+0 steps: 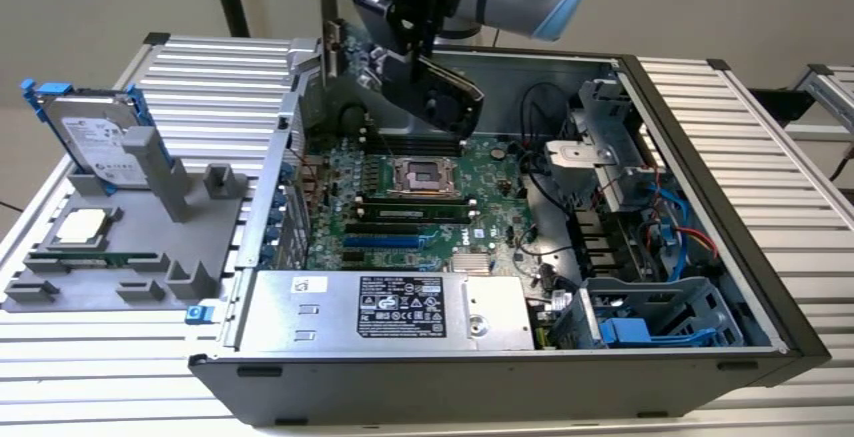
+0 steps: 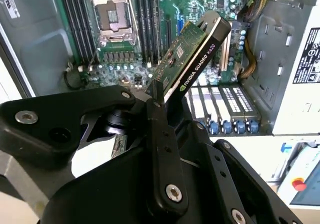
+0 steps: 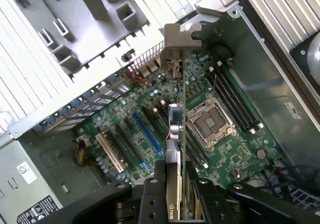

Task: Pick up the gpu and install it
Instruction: 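Insert the gpu into the slot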

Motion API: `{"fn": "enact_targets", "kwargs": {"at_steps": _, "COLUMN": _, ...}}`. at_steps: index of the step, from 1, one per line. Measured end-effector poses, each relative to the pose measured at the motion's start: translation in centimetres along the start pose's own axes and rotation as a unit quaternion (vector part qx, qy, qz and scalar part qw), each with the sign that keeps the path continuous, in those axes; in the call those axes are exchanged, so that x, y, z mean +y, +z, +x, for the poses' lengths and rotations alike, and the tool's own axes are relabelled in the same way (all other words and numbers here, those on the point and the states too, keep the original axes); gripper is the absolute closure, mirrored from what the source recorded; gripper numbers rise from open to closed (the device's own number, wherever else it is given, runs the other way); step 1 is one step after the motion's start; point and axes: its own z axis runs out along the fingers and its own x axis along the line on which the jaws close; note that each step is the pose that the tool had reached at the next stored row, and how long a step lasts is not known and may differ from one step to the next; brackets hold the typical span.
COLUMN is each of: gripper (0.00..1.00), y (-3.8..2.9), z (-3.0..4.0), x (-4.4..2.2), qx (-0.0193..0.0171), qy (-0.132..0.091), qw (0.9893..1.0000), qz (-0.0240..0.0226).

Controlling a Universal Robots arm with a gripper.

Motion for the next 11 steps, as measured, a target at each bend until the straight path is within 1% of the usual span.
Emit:
{"fn": "enact_targets", "kwargs": {"at_steps": 2, "gripper": 1.00, "y": 0.00, "z": 0.00, "x": 0.00, "qx": 0.0016, "qy": -0.018, "qw": 0.9998, "qz": -0.0007}}
{"fn": "enact_targets", "kwargs": {"at_steps": 4, "gripper": 1.00, "y": 0.00, "z": 0.00, "x": 0.00, "qx": 0.0031, "qy": -0.036, "qw": 0.9993, "qz": -0.0013}}
{"fn": "enact_targets", "kwargs": {"at_steps": 7, "gripper": 1.00, "y": -0.01, "z": -0.01, "x": 0.01, "qx": 0.0054, "qy": -0.062, "qw": 0.9980, "qz": -0.0023}}
{"fn": "enact_targets", "kwargs": {"at_steps": 9, "gripper": 1.00, "y": 0.00, "z": -0.02, "x": 0.01, "qx": 0.0064, "qy": -0.074, "qw": 0.9972, "qz": -0.0027}}
{"fn": "enact_targets", "kwargs": {"at_steps": 11, "gripper": 1.00, "y": 0.00, "z": -0.02, "x": 0.01, "qx": 0.0076, "qy": -0.088, "qw": 0.9961, "qz": -0.0033}}
